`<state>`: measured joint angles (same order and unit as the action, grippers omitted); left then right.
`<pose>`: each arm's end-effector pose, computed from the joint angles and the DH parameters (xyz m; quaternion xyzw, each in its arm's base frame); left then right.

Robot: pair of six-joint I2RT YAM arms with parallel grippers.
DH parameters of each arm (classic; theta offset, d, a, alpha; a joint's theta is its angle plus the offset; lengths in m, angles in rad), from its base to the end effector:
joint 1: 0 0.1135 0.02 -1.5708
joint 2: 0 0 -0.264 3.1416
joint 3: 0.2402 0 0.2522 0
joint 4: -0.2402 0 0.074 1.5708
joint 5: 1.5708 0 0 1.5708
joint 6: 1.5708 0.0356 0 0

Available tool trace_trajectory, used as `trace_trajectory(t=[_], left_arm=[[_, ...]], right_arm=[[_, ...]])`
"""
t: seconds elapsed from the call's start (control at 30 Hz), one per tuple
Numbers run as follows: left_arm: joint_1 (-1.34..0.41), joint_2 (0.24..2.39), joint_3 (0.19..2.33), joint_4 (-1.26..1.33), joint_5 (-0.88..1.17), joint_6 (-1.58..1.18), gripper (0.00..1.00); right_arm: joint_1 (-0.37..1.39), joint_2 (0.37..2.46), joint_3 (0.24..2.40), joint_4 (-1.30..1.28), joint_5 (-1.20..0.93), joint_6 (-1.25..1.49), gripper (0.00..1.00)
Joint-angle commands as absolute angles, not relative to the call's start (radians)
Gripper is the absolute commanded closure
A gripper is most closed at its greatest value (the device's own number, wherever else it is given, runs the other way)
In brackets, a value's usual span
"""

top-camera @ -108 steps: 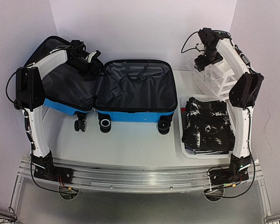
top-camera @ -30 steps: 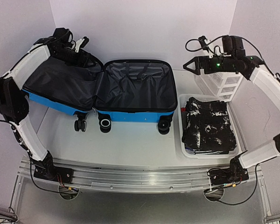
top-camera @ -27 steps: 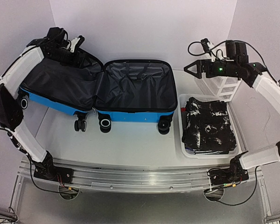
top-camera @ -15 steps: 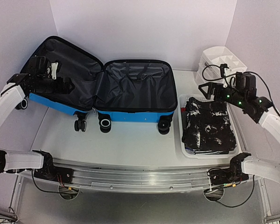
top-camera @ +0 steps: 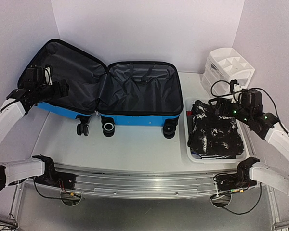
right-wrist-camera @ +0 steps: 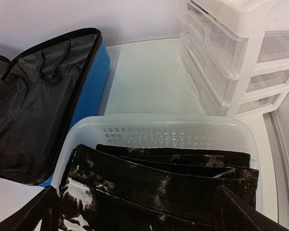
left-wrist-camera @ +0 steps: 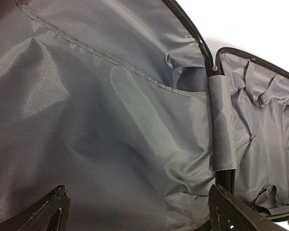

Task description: Open, take out, and arrange the luggage

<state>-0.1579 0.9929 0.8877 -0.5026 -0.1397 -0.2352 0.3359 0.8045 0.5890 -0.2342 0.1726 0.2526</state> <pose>0.2135 -0.0290 0.3062 -0.0665 0.8822 -0.0296 0.4652 0.1788 0.0560 0.2625 0.0107 0.8450 0.0838 0.5281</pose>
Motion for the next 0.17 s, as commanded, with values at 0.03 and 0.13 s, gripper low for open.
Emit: trace_trajectory(t=[0.03, 0.13], left_arm=[[-0.121, 0.993, 0.853, -0.515, -0.159, -0.228, 0.0], [-0.12, 0.986, 0.846, -0.507, -0.156, -0.201, 0.0]], right_arm=[[0.334, 0.857, 0.653, -0.209, 0.102, 0.255, 0.02], [0.334, 0.873, 0.666, -0.209, 0.097, 0.256, 0.02]])
